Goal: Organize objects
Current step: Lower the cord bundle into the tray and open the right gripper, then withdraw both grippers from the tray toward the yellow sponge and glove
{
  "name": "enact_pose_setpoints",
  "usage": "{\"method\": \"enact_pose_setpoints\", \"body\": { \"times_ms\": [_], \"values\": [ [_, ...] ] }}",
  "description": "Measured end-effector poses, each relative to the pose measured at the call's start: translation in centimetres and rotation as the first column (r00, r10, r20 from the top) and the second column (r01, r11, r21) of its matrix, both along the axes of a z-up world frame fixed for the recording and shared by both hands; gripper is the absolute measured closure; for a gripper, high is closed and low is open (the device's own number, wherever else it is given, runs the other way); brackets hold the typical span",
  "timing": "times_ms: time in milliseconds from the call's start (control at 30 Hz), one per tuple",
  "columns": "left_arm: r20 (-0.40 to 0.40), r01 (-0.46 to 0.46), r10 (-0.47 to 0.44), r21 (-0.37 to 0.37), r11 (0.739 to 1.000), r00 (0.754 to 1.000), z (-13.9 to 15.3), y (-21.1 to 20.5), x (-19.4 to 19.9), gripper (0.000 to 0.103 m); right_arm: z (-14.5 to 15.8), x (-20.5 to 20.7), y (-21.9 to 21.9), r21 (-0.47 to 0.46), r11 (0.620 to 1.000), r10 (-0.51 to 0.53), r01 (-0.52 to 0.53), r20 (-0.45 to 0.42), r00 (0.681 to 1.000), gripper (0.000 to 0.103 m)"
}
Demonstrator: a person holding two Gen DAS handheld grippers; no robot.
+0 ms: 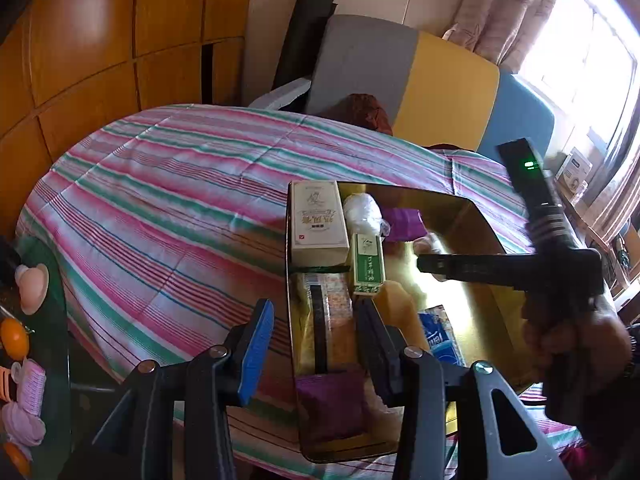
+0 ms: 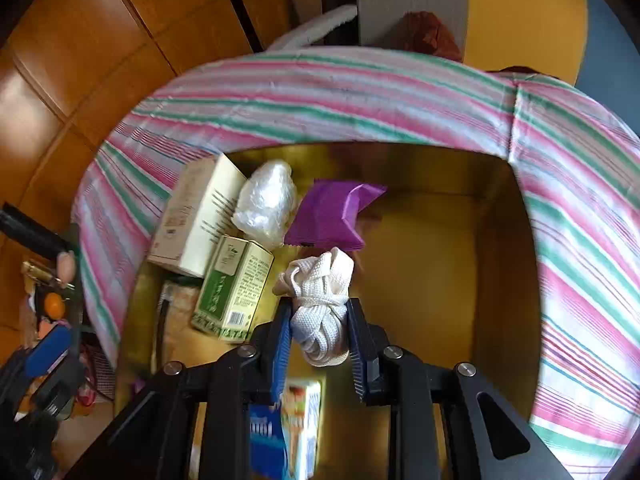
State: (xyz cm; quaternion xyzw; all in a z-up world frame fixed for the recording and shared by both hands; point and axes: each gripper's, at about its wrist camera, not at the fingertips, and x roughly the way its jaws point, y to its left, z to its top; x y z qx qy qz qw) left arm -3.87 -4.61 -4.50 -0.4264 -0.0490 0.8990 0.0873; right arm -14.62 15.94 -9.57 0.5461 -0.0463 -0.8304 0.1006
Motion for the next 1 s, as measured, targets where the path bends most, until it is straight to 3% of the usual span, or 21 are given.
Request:
{"method": "enact_pose_setpoints", "body": {
  "times_ms": [167, 367, 467, 667, 1000],
  "values": [
    [0.012, 0.002, -0.002, 0.009, 1.000, 1.000, -0.4, 0.0, -0.1, 0.059, -1.8, -0.7, -1.2, 0.039, 0.999, 0.025, -0.026, 0.031, 0.999, 0.076],
    [0.018, 0.007, -0.007, 0.006, 1.000, 1.000, -0.5, 0.2, -0.1, 0.059, -1.5, -0.4, -1.4, 0.035, 0.999, 0.033, -0.033, 0.009, 0.999, 0.070],
    [0.011, 0.010, -0.010, 0.001, 1.000, 1.000, -0.2, 0.3, -0.1, 0.059, -0.8, 0.1, -0.8, 0.012, 1.000, 0.018, -0.018, -0.012, 1.000, 0.058],
    [-0.022, 0.030, -0.030, -0.018, 0.999, 0.999, 0.8, 1.1, 0.4, 0.059, 2.0, 2.5, 1.1, -0.002, 1.000, -0.010, 0.010, -0.093, 0.996, 0.047],
    [-0.049, 0.104, -0.107, -0.054, 0.993, 0.993, 2.0, 3.8, 1.6, 0.059, 5.4, 8.5, 8.5, -0.059, 0.989, -0.147, 0.138, -0.169, 0.975, 0.044]
  ]
}}
